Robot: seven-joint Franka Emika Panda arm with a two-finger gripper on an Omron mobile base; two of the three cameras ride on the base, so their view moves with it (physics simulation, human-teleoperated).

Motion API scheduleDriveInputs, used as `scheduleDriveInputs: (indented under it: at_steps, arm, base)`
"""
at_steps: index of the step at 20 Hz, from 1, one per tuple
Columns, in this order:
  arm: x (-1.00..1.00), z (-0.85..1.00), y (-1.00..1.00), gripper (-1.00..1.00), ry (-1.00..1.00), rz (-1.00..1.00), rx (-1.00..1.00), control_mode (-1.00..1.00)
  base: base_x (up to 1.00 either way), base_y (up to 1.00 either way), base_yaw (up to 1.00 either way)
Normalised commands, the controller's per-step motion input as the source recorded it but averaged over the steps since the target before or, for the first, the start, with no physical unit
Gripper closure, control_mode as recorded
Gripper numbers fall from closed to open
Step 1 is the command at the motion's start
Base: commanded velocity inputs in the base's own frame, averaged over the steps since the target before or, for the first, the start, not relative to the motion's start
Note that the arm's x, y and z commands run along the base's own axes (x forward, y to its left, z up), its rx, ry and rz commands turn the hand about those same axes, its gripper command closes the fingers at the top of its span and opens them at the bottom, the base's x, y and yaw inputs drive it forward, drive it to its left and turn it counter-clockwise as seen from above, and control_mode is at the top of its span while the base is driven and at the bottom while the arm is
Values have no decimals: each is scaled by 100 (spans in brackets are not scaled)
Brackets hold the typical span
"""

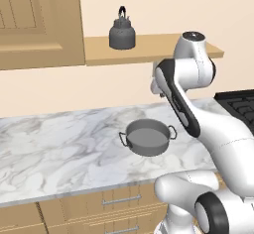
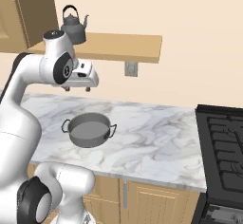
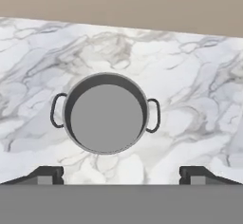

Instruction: Pick the kettle from the cabinet and place it on a stove burner. Then pick the pot from the counter and place it on another stove burner. Finally, turn both burners on.

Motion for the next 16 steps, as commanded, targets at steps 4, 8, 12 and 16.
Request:
scheduleDriveInputs:
  at_steps: [4,8,12,16]
  arm:
    - [0,21,2,-100,-19,0,-10,-100]
    - [0,29,8,-100,-20,0,-7,-100]
    - [0,27,7,-100,-17,0,-2,-100]
    - [0,31,6,-100,-21,0,0,-100]
  base:
    - [0,0,0]
    - [0,0,0]
    - [0,0,0]
    - [0,0,0]
